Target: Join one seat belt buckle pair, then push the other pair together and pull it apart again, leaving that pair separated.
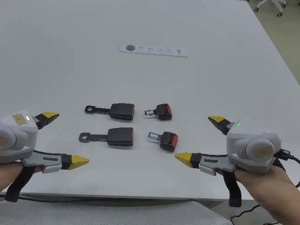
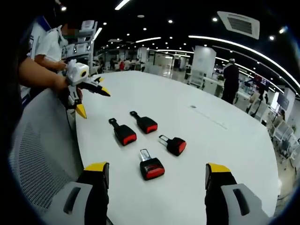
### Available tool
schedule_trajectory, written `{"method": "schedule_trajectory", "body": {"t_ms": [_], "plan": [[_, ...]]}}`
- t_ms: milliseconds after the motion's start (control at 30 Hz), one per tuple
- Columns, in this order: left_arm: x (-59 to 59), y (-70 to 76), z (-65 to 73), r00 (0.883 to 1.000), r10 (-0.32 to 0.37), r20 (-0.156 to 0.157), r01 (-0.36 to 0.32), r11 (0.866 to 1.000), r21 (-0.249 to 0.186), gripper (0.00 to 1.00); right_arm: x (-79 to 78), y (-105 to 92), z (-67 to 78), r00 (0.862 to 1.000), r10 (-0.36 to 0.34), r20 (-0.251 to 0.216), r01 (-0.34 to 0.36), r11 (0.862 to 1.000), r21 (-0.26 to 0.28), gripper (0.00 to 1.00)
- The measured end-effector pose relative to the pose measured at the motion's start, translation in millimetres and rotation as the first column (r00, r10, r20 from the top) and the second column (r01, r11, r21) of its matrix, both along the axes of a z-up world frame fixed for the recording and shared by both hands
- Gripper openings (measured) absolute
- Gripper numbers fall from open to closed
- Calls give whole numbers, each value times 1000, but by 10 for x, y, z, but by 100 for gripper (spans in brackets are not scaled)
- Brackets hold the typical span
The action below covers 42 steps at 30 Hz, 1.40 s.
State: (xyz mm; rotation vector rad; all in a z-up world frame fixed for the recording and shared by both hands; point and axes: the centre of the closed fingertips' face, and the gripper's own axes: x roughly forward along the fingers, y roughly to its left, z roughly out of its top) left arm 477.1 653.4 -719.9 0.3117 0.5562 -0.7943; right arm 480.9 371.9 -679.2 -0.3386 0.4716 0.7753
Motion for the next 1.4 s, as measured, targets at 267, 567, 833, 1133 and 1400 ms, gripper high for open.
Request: {"method": "schedule_trajectory", "body": {"t_ms": [267,567,833,1133,1400], "plan": [[8,-3,25,1000,8,0,-8,1000,-15,96,-19,20,-9,1000,4,-2,-4,1000,-3,82],[6,0,-9,1000,1,-3,-1,1000,-11,97,-22,28,-9,1000,-1,-6,1,1000,-2,81],[6,-25,3,1000,20,-11,-20,999,-37,98,-29,73,8,1000,-1,-9,1,1000,23,84],[-7,-16,-28,1000,7,-16,-8,1000,-21,98,-22,74,-4,1000,9,-14,-9,1000,9,84],[-47,-44,-55,1000,-20,-19,20,1000,9,98,-24,76,-10,999,27,-17,-27,1000,-6,78]]}}
